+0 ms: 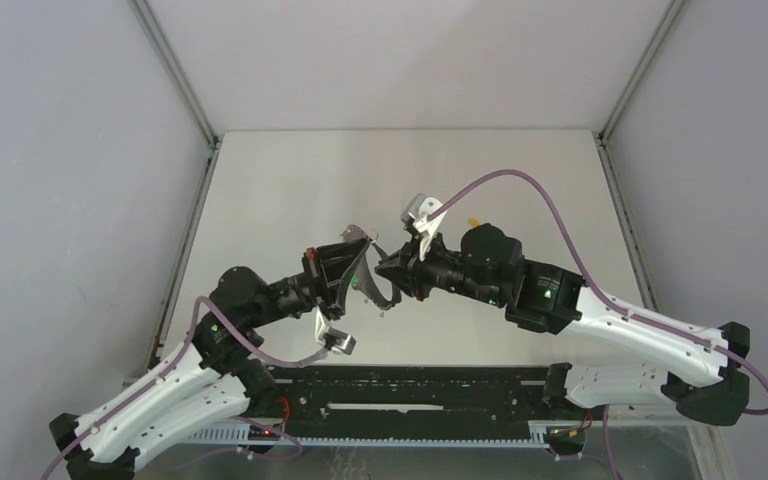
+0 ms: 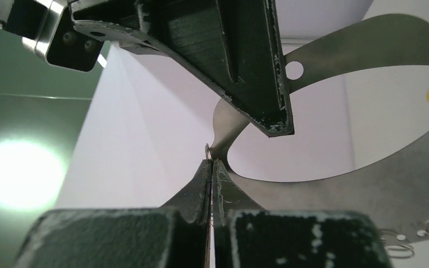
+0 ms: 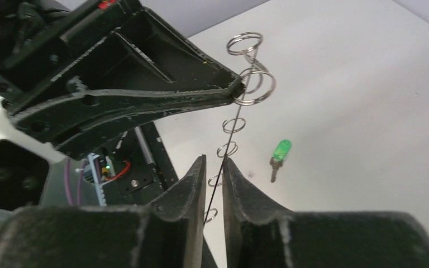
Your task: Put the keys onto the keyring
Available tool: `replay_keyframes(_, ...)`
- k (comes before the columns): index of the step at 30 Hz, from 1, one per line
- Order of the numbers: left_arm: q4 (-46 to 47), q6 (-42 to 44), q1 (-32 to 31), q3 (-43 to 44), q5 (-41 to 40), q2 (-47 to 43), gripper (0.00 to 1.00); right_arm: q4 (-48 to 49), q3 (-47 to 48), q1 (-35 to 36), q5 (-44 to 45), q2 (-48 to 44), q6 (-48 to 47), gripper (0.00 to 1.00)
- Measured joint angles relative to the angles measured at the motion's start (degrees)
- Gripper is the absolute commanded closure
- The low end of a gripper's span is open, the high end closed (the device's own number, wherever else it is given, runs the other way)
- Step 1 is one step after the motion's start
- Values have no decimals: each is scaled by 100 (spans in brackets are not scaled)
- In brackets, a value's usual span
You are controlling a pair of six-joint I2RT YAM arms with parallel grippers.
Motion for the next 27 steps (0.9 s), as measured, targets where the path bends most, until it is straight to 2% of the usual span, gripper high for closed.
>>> replay_keyframes(5,413,688,0,-221,153,7,100,42,0,13,-450,-118,-2,62)
replay_keyframes(13,800,1580,0,-468,404,7,100,-37,0,-328,-1213,-649,278,59)
replay_keyframes(19,1021,1681,0,-566,516,13,100,140,0,-741,-1799,-977,584,73)
replay_keyframes(22,1106,1508,0,-566,511,11,100,175,-2,-763,-1886,-949,643,75)
replay_keyframes(23,1060,1388,0,-560,507,-9,100,179,-11,-763,-1891,-927,658,73)
replay_keyframes(26,492,876,0,-404,444,-70,100,149,-70,-776,-1725,-885,664,56)
replay_keyframes(27,278,629,0,-319,393,-74,100,92,-118,-780,-1565,-885,664,54)
